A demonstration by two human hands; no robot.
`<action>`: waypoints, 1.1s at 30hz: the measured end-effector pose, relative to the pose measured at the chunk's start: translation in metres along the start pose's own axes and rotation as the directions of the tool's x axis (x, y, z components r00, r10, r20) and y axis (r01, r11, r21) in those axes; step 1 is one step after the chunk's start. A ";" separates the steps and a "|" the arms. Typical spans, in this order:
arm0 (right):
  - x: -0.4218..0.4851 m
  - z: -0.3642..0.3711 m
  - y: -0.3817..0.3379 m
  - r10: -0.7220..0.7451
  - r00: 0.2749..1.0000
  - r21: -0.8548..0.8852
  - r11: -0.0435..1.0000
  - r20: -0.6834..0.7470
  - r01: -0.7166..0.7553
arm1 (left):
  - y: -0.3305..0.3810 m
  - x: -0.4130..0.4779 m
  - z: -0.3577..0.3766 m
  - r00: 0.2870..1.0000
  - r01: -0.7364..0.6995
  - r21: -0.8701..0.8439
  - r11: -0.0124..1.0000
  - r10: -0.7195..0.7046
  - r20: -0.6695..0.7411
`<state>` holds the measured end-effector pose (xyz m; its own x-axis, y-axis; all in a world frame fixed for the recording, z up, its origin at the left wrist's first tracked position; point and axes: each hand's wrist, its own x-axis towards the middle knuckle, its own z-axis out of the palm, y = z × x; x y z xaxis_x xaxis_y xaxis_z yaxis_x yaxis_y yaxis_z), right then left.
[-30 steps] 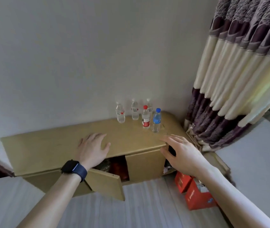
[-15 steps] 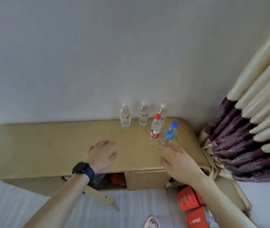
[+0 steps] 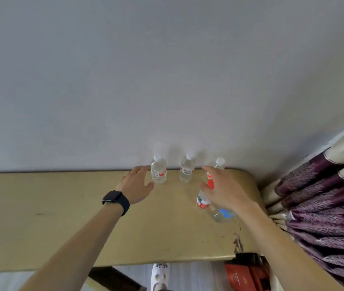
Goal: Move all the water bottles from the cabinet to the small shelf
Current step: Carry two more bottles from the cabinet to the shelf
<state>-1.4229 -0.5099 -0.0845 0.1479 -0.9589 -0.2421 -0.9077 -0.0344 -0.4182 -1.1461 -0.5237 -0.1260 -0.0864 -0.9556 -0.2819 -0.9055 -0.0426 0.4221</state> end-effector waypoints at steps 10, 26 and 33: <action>0.152 0.040 0.005 0.111 0.970 -0.101 0.991 0.218 -0.090 | -0.010 0.129 0.019 0.983 -0.069 -0.012 0.998 0.070 0.173; 0.134 0.076 -0.007 -0.028 0.993 -0.219 0.974 0.111 0.052 | -0.028 0.125 0.024 0.991 -0.129 0.060 0.990 0.126 0.053; 0.027 0.075 0.004 -0.029 1.000 0.114 0.993 0.005 0.029 | -0.032 0.087 0.018 0.957 -0.239 0.090 0.967 0.220 0.187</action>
<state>-1.3932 -0.5144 -0.1587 0.1764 -0.9561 -0.2341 -0.8526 -0.0296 -0.5217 -1.1320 -0.6004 -0.1795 -0.3594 -0.8697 -0.3384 -0.8921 0.2138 0.3980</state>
